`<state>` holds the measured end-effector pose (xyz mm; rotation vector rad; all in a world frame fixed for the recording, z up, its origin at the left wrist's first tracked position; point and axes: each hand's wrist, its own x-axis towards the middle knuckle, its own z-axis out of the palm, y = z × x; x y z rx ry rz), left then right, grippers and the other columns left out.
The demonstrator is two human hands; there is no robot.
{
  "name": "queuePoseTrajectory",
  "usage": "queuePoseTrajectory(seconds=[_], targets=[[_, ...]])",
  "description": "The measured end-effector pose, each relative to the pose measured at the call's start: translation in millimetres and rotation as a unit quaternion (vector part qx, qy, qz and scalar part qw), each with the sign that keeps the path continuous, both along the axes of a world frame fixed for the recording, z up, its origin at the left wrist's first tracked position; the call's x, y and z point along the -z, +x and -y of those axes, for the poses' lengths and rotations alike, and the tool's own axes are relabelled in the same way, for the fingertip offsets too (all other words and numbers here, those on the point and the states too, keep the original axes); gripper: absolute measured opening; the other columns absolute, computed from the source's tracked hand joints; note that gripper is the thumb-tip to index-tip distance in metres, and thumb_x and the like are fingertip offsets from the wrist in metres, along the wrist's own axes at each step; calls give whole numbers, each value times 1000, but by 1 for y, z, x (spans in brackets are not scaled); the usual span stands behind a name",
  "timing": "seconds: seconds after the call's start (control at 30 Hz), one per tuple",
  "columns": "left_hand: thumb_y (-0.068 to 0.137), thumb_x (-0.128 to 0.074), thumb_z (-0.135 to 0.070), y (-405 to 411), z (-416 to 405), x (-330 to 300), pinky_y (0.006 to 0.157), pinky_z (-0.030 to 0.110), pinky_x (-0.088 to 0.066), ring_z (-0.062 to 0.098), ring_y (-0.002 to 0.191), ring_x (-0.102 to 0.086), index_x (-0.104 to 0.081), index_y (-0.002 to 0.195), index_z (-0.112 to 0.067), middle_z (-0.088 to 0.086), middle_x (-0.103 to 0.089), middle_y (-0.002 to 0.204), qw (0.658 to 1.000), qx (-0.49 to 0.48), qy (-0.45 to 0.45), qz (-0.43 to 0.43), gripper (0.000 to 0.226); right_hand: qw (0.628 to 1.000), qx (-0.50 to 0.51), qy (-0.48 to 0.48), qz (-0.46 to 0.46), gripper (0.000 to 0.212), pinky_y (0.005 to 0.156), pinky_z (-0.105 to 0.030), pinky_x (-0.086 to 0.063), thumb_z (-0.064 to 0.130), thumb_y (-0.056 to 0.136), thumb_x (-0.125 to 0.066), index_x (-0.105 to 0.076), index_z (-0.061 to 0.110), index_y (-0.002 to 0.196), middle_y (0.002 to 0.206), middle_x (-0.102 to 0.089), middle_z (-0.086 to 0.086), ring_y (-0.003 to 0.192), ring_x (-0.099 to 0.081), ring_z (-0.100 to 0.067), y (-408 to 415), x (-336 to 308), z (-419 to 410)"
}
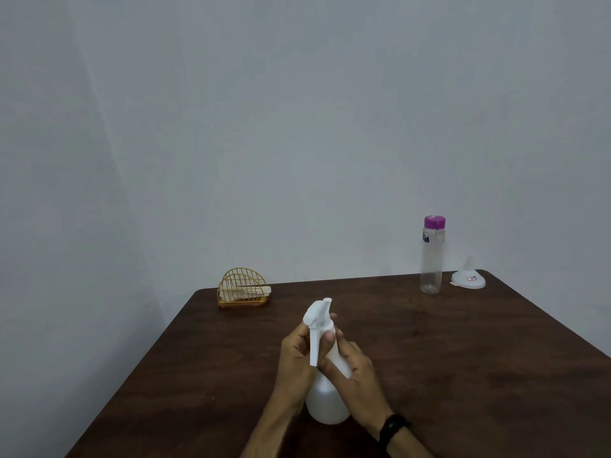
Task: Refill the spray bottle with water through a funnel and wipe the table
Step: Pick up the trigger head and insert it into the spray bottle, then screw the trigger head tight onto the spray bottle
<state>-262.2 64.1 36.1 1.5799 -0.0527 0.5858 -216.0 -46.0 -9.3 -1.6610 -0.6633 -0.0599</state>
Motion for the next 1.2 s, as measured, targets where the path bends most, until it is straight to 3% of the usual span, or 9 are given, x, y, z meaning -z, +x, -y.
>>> queuePoseTrajectory(seconds=[0.1, 0.27, 0.4, 0.5, 0.63, 0.77, 0.87, 1.1, 1.2], targets=[[87, -68, -30, -2, -2, 0, 79, 27, -58, 20, 101, -72, -59, 125, -15, 1, -75, 108, 999, 0, -31, 22, 42, 1000, -1, 6, -3, 68, 95, -26, -51, 81, 73, -58, -62, 38, 126, 111, -66, 14, 109, -62, -1, -1, 0, 0], [96, -61, -14, -6, -1, 2, 73, 24, -58, 19, 95, -74, -62, 120, -13, 3, -77, 102, 999, 11, -33, 25, 25, 1000, -3, 11, -1, 56, 92, -29, -51, 79, 73, -59, -64, 45, 117, 105, -65, 23, 105, -62, -6, -5, -6, 1], [80, -72, -47, -5, 3, 1, 77, 21, -56, 14, 101, -72, -65, 117, -17, -8, -75, 106, 999, -23, 19, 15, 48, 1000, 5, 5, -5, 51, 91, -20, -51, 77, 76, -57, -56, 54, 121, 108, -63, 27, 108, -62, -2, -5, -6, 2], [89, -71, -35, -4, 2, 2, 78, 21, -56, 12, 101, -71, -67, 114, -24, -9, -75, 106, 1000, -16, 20, 4, 27, 1000, 7, 2, -9, 57, 92, -14, -48, 80, 72, -58, -50, 55, 123, 111, -63, 28, 111, -60, 3, -7, -8, 1], [86, -65, -48, -4, 0, 1, 86, 32, -57, 20, 110, -68, -59, 130, -22, 3, -71, 119, 1000, -17, -20, 7, 52, 999, -13, 18, -35, 42, 87, -9, -46, 45, 79, -75, -55, 46, 116, 114, -63, 37, 110, -60, 8, -8, -12, 3], [80, -67, -58, -4, 3, 2, 86, 29, -57, 19, 111, -68, -58, 130, -23, 1, -70, 119, 999, -28, -12, 24, 62, 999, -14, 19, -42, 42, 86, -11, -48, 30, 83, -77, -56, 43, 117, 113, -64, 35, 108, -62, 6, -7, -11, 4], [75, -72, -61, -2, 3, 5, 89, 31, -57, 20, 109, -68, -59, 128, -24, 2, -71, 116, 999, -41, 9, 22, 66, 999, -9, 22, -41, 42, 86, -13, -50, 35, 81, -77, -58, 42, 118, 114, -67, 28, 108, -64, 3, -9, -10, 3], [85, -61, -43, 0, -3, 7, 83, 33, -59, 22, 102, -71, -68, 116, -19, 4, -76, 105, 999, -3, -26, -34, 40, 998, -27, 23, -55, 53, 86, -29, -57, 53, 69, -79, -60, 34, 115, 112, -69, 15, 105, -67, -7, -6, -7, 3], [84, -62, -50, -1, -1, 5, 86, 38, -59, 25, 102, -72, -68, 117, -13, 8, -76, 105, 999, -5, -31, -37, 49, 998, -25, 22, -53, 55, 85, -30, -57, 55, 68, -79, -59, 33, 114, 110, -69, 15, 104, -67, -8, -4, -7, 3]])
